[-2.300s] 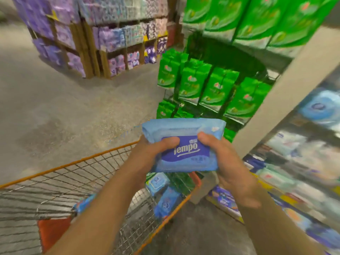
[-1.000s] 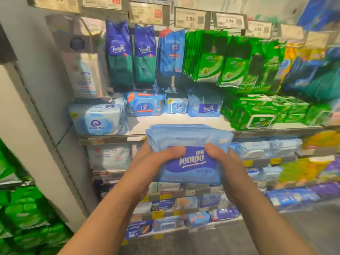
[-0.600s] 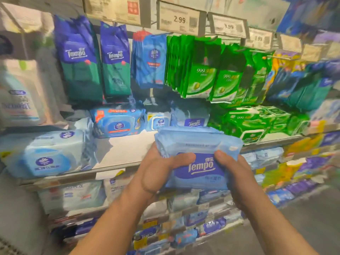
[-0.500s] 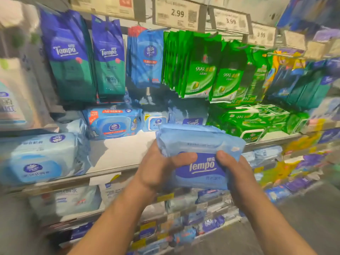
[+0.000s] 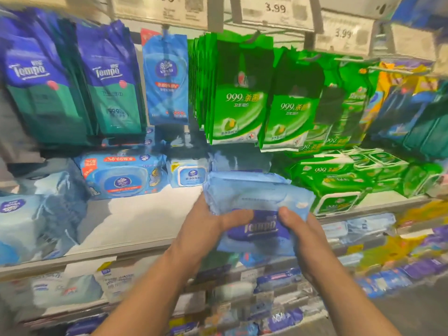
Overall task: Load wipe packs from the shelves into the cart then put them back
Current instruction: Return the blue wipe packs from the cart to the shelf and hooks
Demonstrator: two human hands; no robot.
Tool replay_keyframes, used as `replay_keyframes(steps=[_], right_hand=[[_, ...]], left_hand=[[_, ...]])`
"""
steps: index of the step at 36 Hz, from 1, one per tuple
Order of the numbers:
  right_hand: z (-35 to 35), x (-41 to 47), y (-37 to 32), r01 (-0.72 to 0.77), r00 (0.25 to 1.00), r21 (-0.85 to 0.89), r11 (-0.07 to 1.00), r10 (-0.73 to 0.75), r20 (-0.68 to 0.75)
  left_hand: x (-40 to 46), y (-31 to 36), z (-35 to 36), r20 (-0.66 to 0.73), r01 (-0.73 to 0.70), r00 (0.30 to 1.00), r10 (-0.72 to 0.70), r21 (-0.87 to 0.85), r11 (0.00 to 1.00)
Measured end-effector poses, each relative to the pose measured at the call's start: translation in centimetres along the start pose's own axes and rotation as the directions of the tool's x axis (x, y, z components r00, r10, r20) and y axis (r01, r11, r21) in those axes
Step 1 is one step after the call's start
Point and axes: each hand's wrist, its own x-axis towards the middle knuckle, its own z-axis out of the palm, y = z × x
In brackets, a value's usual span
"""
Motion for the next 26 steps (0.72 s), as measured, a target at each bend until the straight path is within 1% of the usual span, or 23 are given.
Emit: replay_keyframes(steps=[2, 4, 7, 8, 11, 14, 17, 20, 24, 26], right_hand=[[-0.8, 1.6, 0.2, 0.017, 1.0, -0.025, 1.0, -0.017, -0.01], [-1.5, 3.2, 0.2, 0.01, 0.999, -0.045, 0.999, -0.008, 0.043], [-2.3, 4.6, 0.0, -0.046, 0.987, -0.013, 0.999, 0.047, 0.154], [-2.6, 4.8, -0.1, -0.052, 0.985, -0.011, 0.999, 0.053, 0.166], [-3.8, 5.6, 0.4, 0.001, 0.981, -0.022, 1.0, 0.003, 0.193], [-4.4, 6.6, 0.9, 0.012, 0.984, -0.002, 1.0, -0.011, 0.176], [-4.7, 7.2, 1.1, 0.047, 0.987, -0.093, 0.995, -0.032, 0.159], [-4.8, 7.6, 1.2, 0.054, 0.994, -0.191, 0.98, -0.035, 0.106], [-5.1, 7.5, 1.3, 0.06, 0.991, -0.305, 0.95, -0.02, 0.132], [-5.5, 7.3, 1.6, 0.066, 0.99, -0.334, 0.94, -0.02, 0.138]], left_hand=[[0.7, -0.8, 0.5, -0.055, 0.033, 0.998, -0.033, 0.001, 0.999], [1.3, -1.4, 1.1, -0.107, 0.057, 0.993, -0.057, -0.003, 0.998], [2.1, -2.4, 2.0, -0.178, 0.075, 0.981, -0.078, -0.023, 0.997], [2.4, -2.7, 2.4, -0.204, 0.079, 0.975, -0.083, -0.029, 0.996], [3.0, -3.4, 2.8, -0.268, 0.063, 0.961, -0.063, -0.01, 0.998], [3.5, -3.9, 2.9, -0.262, 0.051, 0.964, -0.037, 0.045, 0.998], [3.8, -4.1, 2.7, -0.258, 0.068, 0.965, -0.042, 0.089, 0.994], [4.1, -4.2, 2.3, -0.239, 0.073, 0.97, -0.042, 0.123, 0.99], [4.5, -4.6, 1.8, -0.215, 0.062, 0.976, -0.017, 0.202, 0.977], [4.6, -5.1, 1.3, -0.191, 0.071, 0.981, -0.02, 0.266, 0.961]])
